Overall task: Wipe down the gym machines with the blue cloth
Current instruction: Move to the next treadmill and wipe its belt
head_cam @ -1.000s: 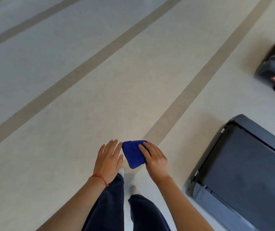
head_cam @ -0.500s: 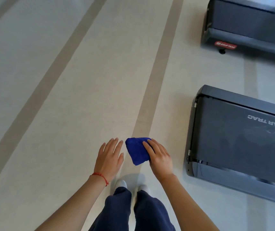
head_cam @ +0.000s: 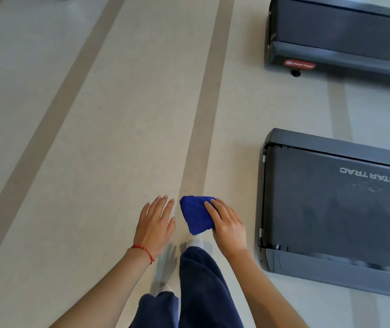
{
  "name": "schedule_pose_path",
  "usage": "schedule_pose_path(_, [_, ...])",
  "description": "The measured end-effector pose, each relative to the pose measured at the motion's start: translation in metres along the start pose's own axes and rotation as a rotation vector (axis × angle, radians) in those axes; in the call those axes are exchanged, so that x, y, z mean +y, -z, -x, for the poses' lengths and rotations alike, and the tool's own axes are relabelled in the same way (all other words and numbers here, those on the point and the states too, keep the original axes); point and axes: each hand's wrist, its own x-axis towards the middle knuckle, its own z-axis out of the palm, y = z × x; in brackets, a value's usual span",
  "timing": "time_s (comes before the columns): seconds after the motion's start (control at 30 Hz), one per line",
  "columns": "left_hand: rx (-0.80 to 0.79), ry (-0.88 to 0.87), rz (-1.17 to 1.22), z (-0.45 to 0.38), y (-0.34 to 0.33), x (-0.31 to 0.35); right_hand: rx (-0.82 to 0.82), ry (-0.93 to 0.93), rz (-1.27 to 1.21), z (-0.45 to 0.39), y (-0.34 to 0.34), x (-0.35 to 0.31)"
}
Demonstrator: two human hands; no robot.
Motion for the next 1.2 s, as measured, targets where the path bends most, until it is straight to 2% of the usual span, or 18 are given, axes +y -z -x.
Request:
schedule_pose_path(0.23, [0.13,-0.048,-0.02,-0.079,0.012,0.021,-0.028,-0.023,-0.024,-0.059,0.014,0.046])
schedule_pose_path(0.6, [0.038,-0.153,-0.047,-0.186,0.041,0.03,0.025,-0.127,0.025,-0.131,0.019,0.09])
schedule_pose_path(0.83, [0.006,-0.268,-0.064,-0.276,0.064,0.017,0.045,-0.274,0.029,-0.196,0.011,0.112])
schedule_pose_path(1.2, [-0.042,-0.493,-0.088,-0.404,0.098,0.02,0.211,-0.413,0.113,-0.282,0.007,0.145])
